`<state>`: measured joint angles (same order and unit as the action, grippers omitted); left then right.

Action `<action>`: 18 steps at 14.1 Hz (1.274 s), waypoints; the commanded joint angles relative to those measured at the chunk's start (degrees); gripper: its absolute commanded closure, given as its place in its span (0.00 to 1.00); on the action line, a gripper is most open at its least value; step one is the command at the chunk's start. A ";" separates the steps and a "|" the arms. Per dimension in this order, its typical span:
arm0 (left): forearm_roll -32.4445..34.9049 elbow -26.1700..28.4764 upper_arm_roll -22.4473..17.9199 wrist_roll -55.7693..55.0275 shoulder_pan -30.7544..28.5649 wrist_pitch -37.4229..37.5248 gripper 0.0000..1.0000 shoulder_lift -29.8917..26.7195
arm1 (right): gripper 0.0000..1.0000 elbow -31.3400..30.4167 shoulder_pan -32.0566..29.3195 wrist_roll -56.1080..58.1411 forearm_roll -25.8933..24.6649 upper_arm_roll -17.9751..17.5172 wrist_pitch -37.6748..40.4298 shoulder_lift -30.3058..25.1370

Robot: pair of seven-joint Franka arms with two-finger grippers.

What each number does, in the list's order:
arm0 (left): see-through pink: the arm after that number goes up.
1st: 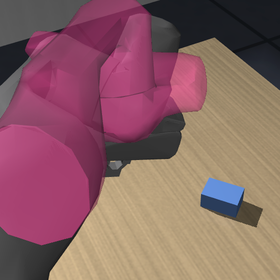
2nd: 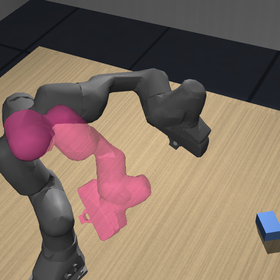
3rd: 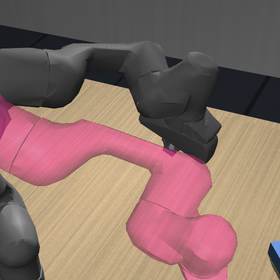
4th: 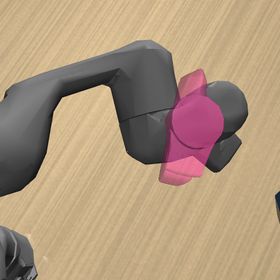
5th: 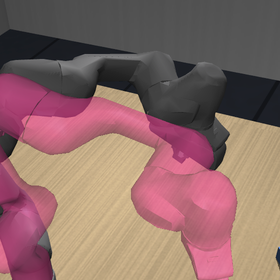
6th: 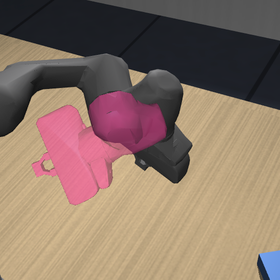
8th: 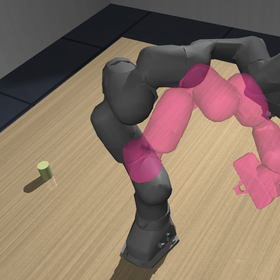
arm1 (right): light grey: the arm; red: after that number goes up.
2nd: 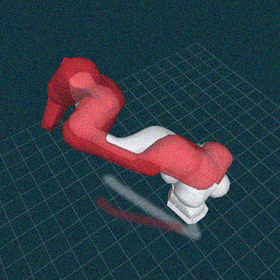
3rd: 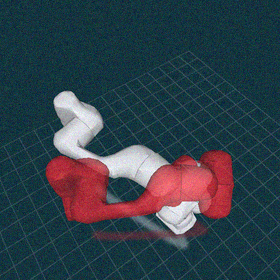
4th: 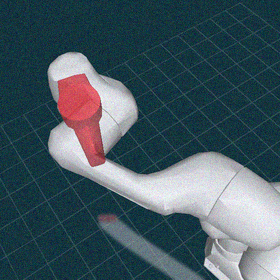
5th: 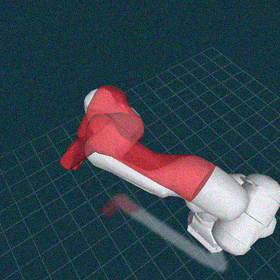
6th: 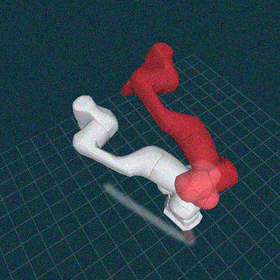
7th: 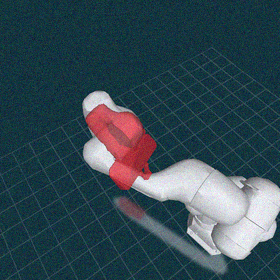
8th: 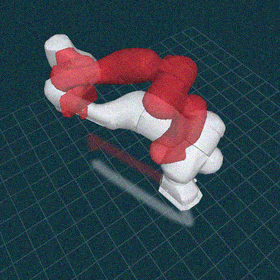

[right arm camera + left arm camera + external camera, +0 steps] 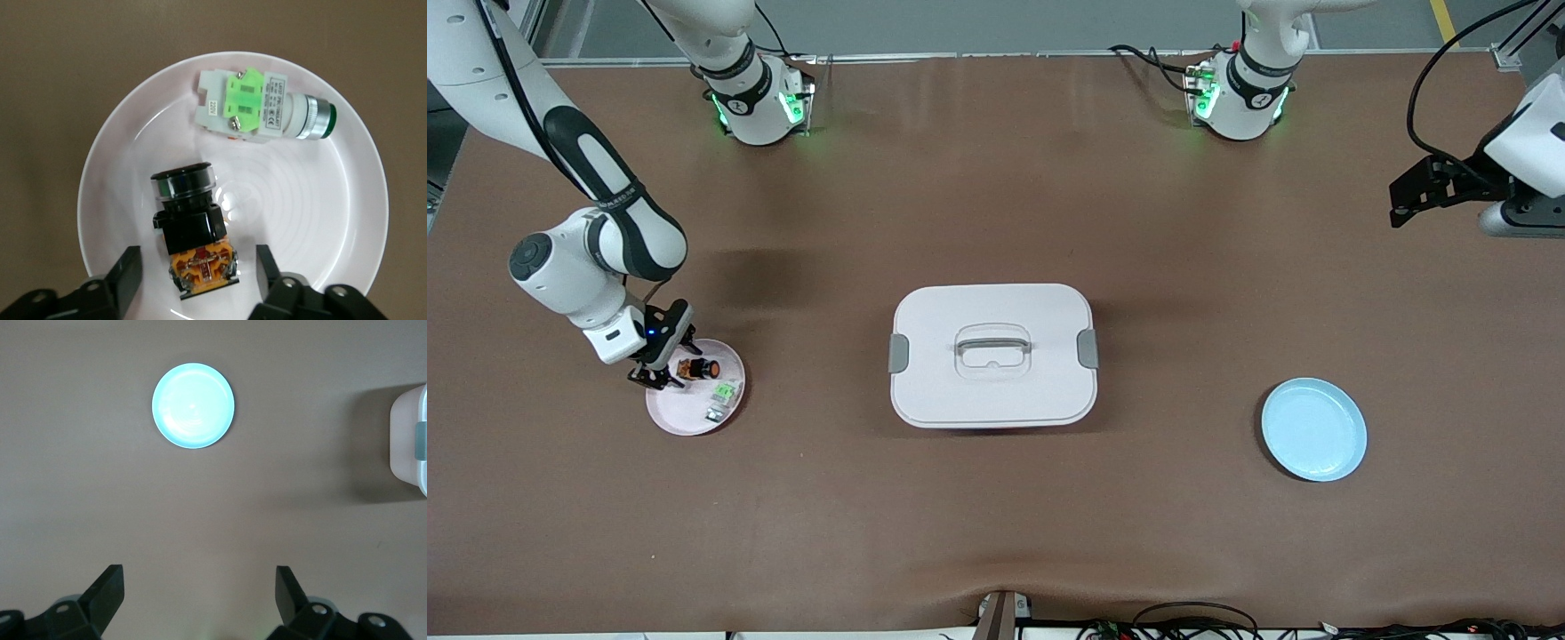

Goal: Transfer orange switch to right arm and place
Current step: 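Lower the orange switch onto the white plate with the right gripper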

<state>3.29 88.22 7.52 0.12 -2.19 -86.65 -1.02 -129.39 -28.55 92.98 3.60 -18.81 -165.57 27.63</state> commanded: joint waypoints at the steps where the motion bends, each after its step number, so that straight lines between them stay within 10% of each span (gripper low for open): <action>1: -0.65 -0.33 0.03 1.20 -0.36 1.05 0.00 -0.82 | 0.00 1.59 -1.77 0.36 0.44 -1.15 1.91 0.85; 18: -0.65 -0.77 0.03 1.20 -0.88 1.05 0.00 -0.91 | 0.00 11.96 -1.69 -11.24 1.24 -2.82 29.49 -8.11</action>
<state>3.29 87.73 7.53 0.12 -2.37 -86.64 -1.16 -119.44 -29.16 83.70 4.22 -20.57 -140.24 21.10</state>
